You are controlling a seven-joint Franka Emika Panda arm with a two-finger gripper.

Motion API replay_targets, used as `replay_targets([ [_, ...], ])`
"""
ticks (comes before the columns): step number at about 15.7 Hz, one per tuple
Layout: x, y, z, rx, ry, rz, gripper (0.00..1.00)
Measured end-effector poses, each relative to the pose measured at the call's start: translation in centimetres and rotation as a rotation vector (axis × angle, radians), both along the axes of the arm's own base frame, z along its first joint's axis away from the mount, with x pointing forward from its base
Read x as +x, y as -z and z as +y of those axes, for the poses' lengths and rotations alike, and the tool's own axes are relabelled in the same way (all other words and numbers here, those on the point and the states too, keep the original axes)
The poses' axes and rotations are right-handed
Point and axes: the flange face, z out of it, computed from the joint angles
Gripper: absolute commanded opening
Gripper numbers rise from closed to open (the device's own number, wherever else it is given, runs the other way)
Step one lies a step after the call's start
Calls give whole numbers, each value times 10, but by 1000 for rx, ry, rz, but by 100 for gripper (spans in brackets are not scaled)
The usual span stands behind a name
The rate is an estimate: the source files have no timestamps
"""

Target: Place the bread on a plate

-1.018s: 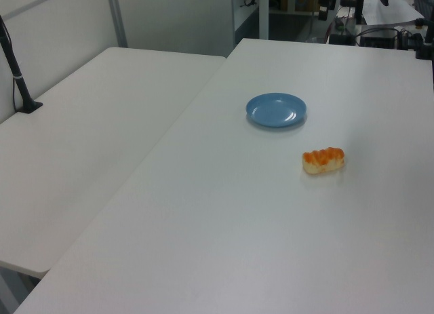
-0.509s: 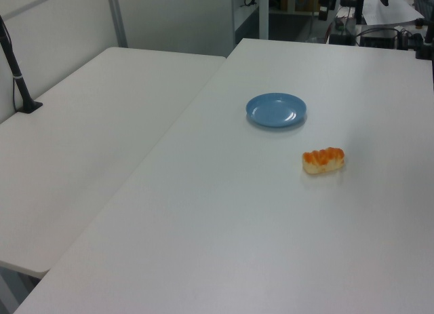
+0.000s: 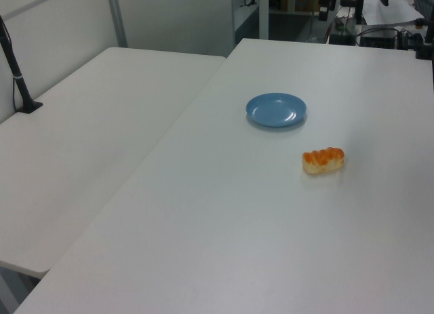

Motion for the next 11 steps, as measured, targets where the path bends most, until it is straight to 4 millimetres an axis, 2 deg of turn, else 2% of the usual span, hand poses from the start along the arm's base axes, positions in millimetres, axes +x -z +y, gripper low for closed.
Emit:
replay_targets([
  [2, -2, 11, 13, -1, -98, 23, 100],
  [4, -9, 29, 35, 3, -231, 63, 100],
  [9, -26, 86, 115, -2, -443, 125, 100],
  [11, -31, 110, 139, -12, -499, 157, 100],
])
